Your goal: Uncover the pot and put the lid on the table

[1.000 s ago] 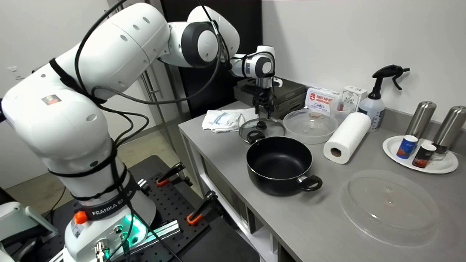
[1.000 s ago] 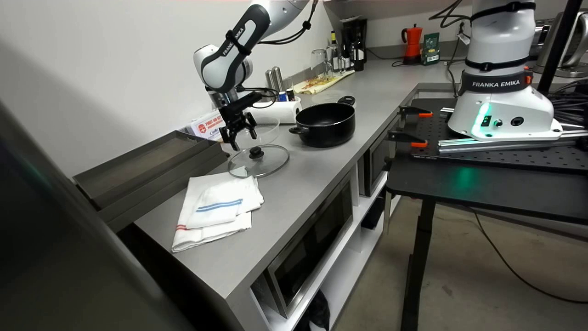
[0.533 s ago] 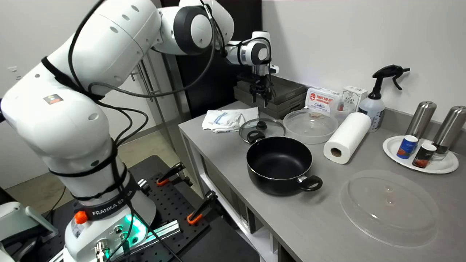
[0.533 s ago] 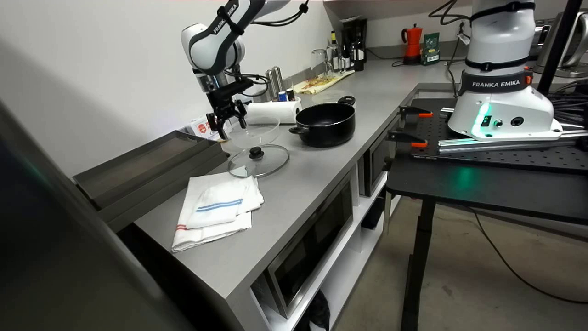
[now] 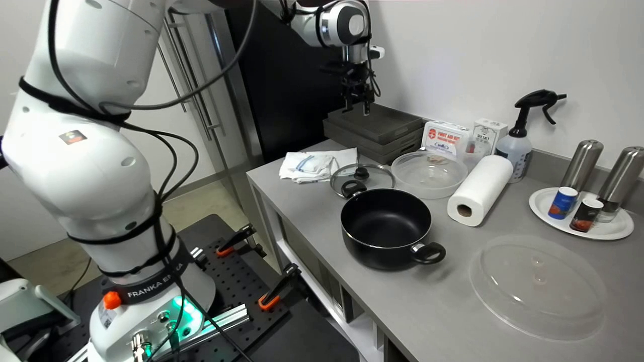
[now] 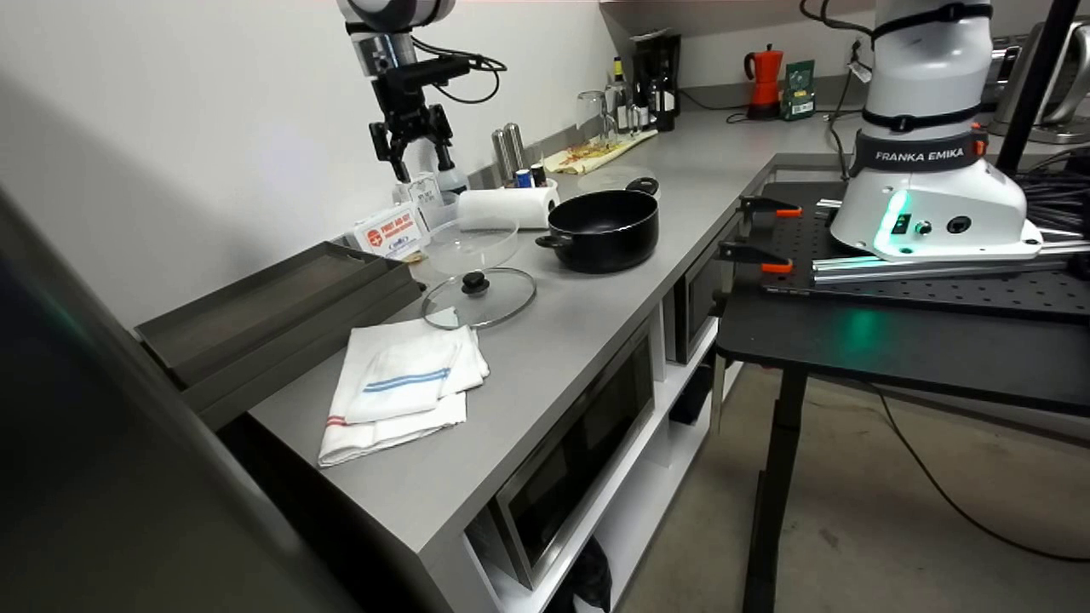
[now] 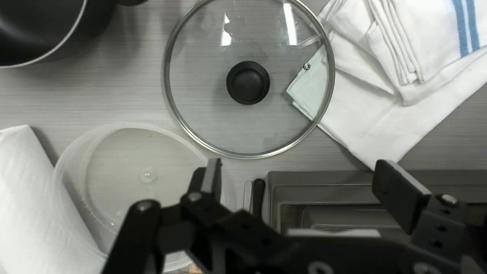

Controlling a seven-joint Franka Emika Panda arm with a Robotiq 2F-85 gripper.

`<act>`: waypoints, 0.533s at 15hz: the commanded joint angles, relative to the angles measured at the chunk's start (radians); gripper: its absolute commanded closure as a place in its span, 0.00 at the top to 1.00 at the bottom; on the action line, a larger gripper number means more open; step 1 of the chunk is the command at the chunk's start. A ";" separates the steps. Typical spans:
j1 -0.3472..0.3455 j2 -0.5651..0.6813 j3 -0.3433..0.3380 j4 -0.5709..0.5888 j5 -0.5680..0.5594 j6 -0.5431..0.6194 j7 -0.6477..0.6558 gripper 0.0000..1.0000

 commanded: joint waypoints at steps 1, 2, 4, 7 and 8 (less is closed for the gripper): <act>-0.015 -0.201 -0.001 -0.238 0.012 0.063 -0.009 1.00; -0.022 -0.240 0.000 -0.283 0.015 0.082 -0.010 1.00; -0.036 -0.317 0.002 -0.375 0.019 0.121 -0.015 1.00; -0.060 -0.429 0.006 -0.524 0.030 0.188 -0.031 1.00; -0.070 -0.466 0.007 -0.574 0.035 0.218 -0.039 1.00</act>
